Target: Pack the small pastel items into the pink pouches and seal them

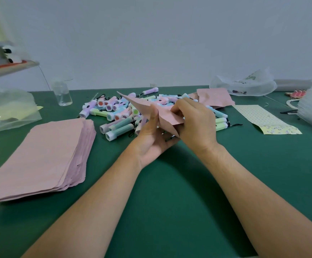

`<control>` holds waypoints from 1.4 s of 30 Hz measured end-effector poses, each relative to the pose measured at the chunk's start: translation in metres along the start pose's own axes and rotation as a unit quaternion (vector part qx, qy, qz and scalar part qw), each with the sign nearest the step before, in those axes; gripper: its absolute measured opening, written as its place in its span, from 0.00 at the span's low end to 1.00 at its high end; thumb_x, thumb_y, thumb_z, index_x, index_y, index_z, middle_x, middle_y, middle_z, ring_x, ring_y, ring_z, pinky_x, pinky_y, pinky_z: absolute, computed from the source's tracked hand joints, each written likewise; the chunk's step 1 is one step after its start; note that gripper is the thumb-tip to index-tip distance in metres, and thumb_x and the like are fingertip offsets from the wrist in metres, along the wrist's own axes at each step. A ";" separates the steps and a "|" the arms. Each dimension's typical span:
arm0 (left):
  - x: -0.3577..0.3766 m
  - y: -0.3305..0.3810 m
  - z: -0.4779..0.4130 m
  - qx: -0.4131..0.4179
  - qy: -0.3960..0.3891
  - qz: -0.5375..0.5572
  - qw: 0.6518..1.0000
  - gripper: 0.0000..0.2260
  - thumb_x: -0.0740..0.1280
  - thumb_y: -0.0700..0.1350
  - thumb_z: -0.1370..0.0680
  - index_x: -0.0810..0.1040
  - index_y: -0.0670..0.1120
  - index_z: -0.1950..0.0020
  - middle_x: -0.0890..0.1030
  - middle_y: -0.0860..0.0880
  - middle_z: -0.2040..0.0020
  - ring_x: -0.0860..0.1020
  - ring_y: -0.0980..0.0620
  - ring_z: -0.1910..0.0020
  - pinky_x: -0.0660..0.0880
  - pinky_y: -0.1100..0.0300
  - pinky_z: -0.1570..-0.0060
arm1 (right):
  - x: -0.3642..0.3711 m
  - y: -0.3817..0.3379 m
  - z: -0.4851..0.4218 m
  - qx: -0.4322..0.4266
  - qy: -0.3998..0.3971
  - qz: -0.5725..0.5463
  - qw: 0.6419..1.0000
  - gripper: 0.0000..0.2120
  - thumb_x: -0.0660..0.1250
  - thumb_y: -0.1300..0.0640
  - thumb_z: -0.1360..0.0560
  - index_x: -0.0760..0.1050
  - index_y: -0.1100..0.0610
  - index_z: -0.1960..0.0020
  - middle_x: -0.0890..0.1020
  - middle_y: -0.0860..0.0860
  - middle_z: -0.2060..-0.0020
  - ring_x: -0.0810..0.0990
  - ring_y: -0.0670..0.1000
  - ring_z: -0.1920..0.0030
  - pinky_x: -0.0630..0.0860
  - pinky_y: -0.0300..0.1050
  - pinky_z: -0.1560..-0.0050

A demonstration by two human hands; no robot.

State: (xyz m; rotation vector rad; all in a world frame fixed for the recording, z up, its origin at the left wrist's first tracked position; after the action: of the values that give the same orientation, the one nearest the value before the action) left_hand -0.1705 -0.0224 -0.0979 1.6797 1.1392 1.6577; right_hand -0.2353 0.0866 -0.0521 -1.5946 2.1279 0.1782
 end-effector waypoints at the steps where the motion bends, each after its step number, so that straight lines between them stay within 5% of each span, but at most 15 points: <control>1: 0.001 0.000 0.000 0.001 0.008 -0.006 1.000 0.32 0.63 0.64 0.25 0.77 0.42 0.31 0.82 0.42 0.43 0.78 0.43 0.40 0.75 0.41 0.29 | -0.002 0.001 -0.001 0.010 0.009 -0.001 1.000 0.08 0.73 0.70 0.34 0.78 0.60 0.59 0.80 0.51 0.64 0.75 0.57 0.65 0.73 0.54 0.71; 5: -0.005 -0.001 -0.002 -0.002 0.057 -0.018 0.998 0.31 0.67 0.63 0.21 0.74 0.45 0.24 0.81 0.45 0.37 0.80 0.46 0.39 0.76 0.42 0.29 | -0.010 0.008 -0.003 0.094 0.050 -0.020 0.994 0.03 0.68 0.67 0.33 0.76 0.63 0.59 0.79 0.54 0.64 0.74 0.60 0.64 0.74 0.58 0.67; 8: -0.010 0.001 -0.003 0.005 0.070 -0.014 0.997 0.23 0.70 0.58 0.19 0.76 0.48 0.28 0.81 0.46 0.36 0.80 0.46 0.39 0.73 0.40 0.27 | -0.015 0.012 -0.004 0.124 0.059 -0.013 0.990 0.02 0.64 0.62 0.34 0.72 0.60 0.62 0.76 0.53 0.67 0.72 0.60 0.65 0.70 0.54 0.69; 10: -0.009 0.002 -0.003 -0.001 0.063 -0.010 0.998 0.30 0.75 0.63 0.26 0.77 0.49 0.30 0.81 0.46 0.37 0.80 0.47 0.38 0.72 0.39 0.26 | -0.015 0.011 -0.003 0.106 0.064 0.001 0.992 0.08 0.65 0.63 0.33 0.66 0.56 0.64 0.72 0.52 0.69 0.67 0.59 0.68 0.63 0.50 0.72; 12: -0.007 0.001 -0.002 0.007 0.025 -0.058 0.998 0.44 0.82 0.63 0.32 0.68 0.49 0.22 0.79 0.46 0.34 0.79 0.48 0.36 0.72 0.42 0.26 | -0.012 0.011 -0.002 0.110 0.052 -0.007 0.993 0.10 0.69 0.66 0.32 0.68 0.58 0.64 0.74 0.53 0.69 0.69 0.60 0.68 0.67 0.53 0.71; 15: -0.005 -0.008 -0.003 0.004 0.008 -0.131 0.991 0.59 0.84 0.43 0.33 0.47 0.60 0.14 0.75 0.47 0.24 0.81 0.51 0.33 0.76 0.45 0.30 | -0.005 0.010 -0.004 0.113 0.029 -0.065 0.991 0.12 0.67 0.69 0.33 0.66 0.56 0.66 0.72 0.52 0.71 0.67 0.55 0.68 0.64 0.50 0.69; 19: 0.001 -0.008 -0.001 0.027 -0.030 -0.186 0.982 0.38 0.77 0.40 0.29 0.68 0.56 0.23 0.82 0.50 0.39 0.82 0.50 0.42 0.80 0.48 0.36 | 0.003 0.008 -0.005 0.127 -0.023 -0.153 0.980 0.18 0.66 0.67 0.34 0.61 0.49 0.70 0.65 0.43 0.75 0.61 0.45 0.70 0.60 0.41 0.68; 24: 0.012 -0.006 0.003 0.110 0.030 -0.291 0.950 0.28 0.64 0.38 0.25 0.68 0.50 0.25 0.80 0.54 0.52 0.78 0.53 0.56 0.82 0.54 0.52 | 0.002 0.011 -0.004 0.153 -0.037 -0.180 0.971 0.22 0.67 0.68 0.37 0.62 0.43 0.71 0.72 0.40 0.76 0.67 0.43 0.73 0.61 0.31 0.70; 27: 0.017 0.000 0.011 0.209 0.142 -0.454 0.854 0.31 0.62 0.41 0.25 0.64 0.54 0.22 0.81 0.71 0.49 0.81 0.62 0.52 0.80 0.57 0.43 | 0.003 0.011 -0.003 0.136 -0.040 -0.143 0.980 0.16 0.66 0.69 0.37 0.64 0.51 0.69 0.67 0.42 0.76 0.64 0.44 0.72 0.59 0.36 0.69; 29: 0.018 0.006 0.015 0.241 0.217 -0.493 0.807 0.34 0.62 0.44 0.26 0.60 0.61 0.21 0.82 0.69 0.39 0.82 0.61 0.44 0.81 0.49 0.39 | 0.003 0.006 -0.004 0.093 -0.041 -0.110 0.989 0.16 0.67 0.71 0.36 0.64 0.55 0.68 0.66 0.44 0.74 0.62 0.46 0.71 0.56 0.39 0.70; 32: 0.012 0.007 0.011 0.239 0.245 -0.501 0.795 0.29 0.61 0.47 0.25 0.64 0.63 0.24 0.86 0.56 0.45 0.86 0.50 0.53 0.84 0.45 0.52 | 0.004 0.000 -0.007 0.044 -0.043 -0.070 0.996 0.17 0.69 0.71 0.37 0.63 0.55 0.67 0.67 0.49 0.71 0.63 0.55 0.70 0.58 0.47 0.72; 36: 0.009 0.008 0.012 0.241 0.271 -0.472 0.803 0.25 0.64 0.46 0.27 0.73 0.56 0.30 0.87 0.57 0.54 0.86 0.53 0.63 0.85 0.47 0.61 | 0.008 -0.004 -0.003 0.050 -0.049 -0.023 0.997 0.10 0.72 0.69 0.35 0.71 0.60 0.65 0.73 0.53 0.69 0.69 0.59 0.68 0.69 0.53 0.72; 38: 0.007 0.009 0.011 0.244 0.281 -0.472 0.799 0.25 0.65 0.43 0.28 0.75 0.53 0.31 0.86 0.58 0.52 0.86 0.51 0.58 0.85 0.47 0.59 | 0.008 -0.004 -0.002 0.077 -0.046 0.040 0.995 0.07 0.73 0.63 0.33 0.74 0.59 0.62 0.77 0.52 0.66 0.72 0.59 0.67 0.67 0.49 0.70; 42: 0.002 0.011 0.010 0.216 0.313 -0.514 0.769 0.32 0.64 0.32 0.27 0.70 0.48 0.23 0.81 0.50 0.35 0.78 0.44 0.37 0.78 0.44 0.39 | -0.002 0.007 -0.004 0.167 -0.021 0.088 0.982 0.02 0.67 0.58 0.30 0.74 0.54 0.60 0.79 0.49 0.64 0.76 0.59 0.63 0.69 0.49 0.65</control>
State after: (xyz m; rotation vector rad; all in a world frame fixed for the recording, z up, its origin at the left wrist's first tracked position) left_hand -0.1585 -0.0243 -0.0891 0.3406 2.3290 1.2027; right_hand -0.2429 0.0891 -0.0486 -1.2033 2.1319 -0.0864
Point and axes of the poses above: each hand's wrist, its own z-axis away from the middle knuckle, its own x-axis out of the palm, y = z × x, the point moved 3 cm from there along -z, towards the middle knuckle
